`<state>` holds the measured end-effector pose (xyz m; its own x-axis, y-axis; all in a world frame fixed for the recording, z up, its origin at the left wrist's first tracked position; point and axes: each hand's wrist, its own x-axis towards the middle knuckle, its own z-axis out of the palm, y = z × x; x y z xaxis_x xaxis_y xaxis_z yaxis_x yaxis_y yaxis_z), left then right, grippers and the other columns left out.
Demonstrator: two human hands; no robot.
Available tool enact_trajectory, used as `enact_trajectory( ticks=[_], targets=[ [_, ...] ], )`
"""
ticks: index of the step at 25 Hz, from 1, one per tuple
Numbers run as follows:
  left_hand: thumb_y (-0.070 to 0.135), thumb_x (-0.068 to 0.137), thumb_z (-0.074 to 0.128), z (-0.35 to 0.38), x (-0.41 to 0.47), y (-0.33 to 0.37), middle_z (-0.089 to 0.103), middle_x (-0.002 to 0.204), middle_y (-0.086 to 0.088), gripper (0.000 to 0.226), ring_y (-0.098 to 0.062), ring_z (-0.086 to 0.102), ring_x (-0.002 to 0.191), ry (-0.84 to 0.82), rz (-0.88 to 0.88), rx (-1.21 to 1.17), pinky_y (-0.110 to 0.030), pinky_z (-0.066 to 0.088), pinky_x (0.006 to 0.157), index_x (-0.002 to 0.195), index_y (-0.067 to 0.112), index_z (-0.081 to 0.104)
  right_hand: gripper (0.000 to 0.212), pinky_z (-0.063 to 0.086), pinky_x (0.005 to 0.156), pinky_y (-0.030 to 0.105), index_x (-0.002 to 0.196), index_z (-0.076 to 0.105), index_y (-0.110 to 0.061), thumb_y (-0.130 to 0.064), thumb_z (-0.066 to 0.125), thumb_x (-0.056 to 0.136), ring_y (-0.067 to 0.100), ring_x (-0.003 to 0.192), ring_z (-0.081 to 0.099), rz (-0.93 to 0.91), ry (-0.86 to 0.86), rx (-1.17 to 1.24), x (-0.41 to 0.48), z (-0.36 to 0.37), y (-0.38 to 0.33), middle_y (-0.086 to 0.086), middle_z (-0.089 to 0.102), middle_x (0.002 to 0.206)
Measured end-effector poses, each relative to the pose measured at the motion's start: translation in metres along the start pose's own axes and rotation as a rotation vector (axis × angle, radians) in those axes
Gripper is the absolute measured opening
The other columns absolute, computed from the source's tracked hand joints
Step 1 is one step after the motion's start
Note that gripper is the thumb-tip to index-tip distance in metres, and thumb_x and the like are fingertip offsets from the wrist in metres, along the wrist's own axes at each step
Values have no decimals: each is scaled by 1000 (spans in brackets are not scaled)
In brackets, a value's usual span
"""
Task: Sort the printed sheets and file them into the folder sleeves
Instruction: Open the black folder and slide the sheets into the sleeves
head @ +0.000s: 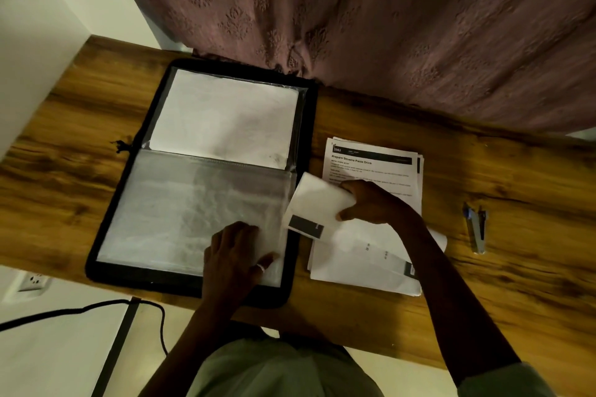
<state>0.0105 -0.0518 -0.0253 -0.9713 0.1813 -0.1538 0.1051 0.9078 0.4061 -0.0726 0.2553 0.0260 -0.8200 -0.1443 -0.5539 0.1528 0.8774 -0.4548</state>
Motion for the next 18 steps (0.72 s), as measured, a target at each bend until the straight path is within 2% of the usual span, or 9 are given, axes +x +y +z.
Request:
enact_trajectory(
  ticks=[2,5,7,9,11,12,15,16,18],
  targets=[
    [54,78,77,3,0,1,53,134,-5,60,-30,48,123,34,7,-29,-47,49,90,126,23,59,83,27,116,47,147,39,-16,-30,82,77,30,142,33,4,-8,-9,1,1,0,5,37,153],
    [31,80,80,6,-1,-2,61,122,-4,36,-30,55,114,94,36,-99,-45,51,85,112,22,66,82,29,115,46,146,40,-15,-30,82,77,30,140,35,10,-4,-14,1,1,-1,5,39,152],
    [17,80,78,3,0,0,65,114,-1,28,-26,60,106,95,12,-162,-38,52,81,106,22,69,83,30,115,45,147,40,-15,-29,82,77,29,140,35,9,7,-5,0,0,0,5,39,152],
    [11,84,74,-3,1,6,68,110,0,28,-21,65,96,131,-9,-229,-29,54,76,109,21,70,84,31,114,43,148,38,-15,-29,82,77,29,140,36,3,26,-4,-2,-2,1,5,39,153],
    [8,87,72,-10,1,9,72,108,-3,36,-18,70,87,186,-1,-279,-28,57,73,121,19,66,83,35,111,41,148,38,-15,-29,82,78,29,138,38,4,29,23,-3,-5,1,5,39,152],
    [5,86,72,-13,1,9,73,107,-4,47,-17,71,85,189,16,-289,-29,58,72,130,18,61,83,36,110,40,148,38,-15,-29,81,78,29,138,38,7,28,35,-3,-5,2,5,40,152],
    [-1,82,72,-23,6,8,65,108,-4,83,-15,67,78,34,100,-187,-28,58,61,151,28,36,83,35,111,41,148,38,-14,-29,81,79,29,138,37,7,34,43,-5,-6,3,5,39,152],
    [1,84,70,-28,9,11,59,111,-4,86,-13,63,75,-32,124,-112,-24,55,57,153,33,31,83,32,113,42,148,38,-15,-29,81,78,29,139,36,0,39,38,-5,-6,3,5,39,153],
    [10,91,63,-35,17,19,48,123,-4,77,-9,56,78,-127,159,47,-18,47,56,154,38,29,85,27,116,44,149,37,-15,-30,81,78,29,141,34,-12,47,21,-6,-6,2,5,38,153]
  ],
)
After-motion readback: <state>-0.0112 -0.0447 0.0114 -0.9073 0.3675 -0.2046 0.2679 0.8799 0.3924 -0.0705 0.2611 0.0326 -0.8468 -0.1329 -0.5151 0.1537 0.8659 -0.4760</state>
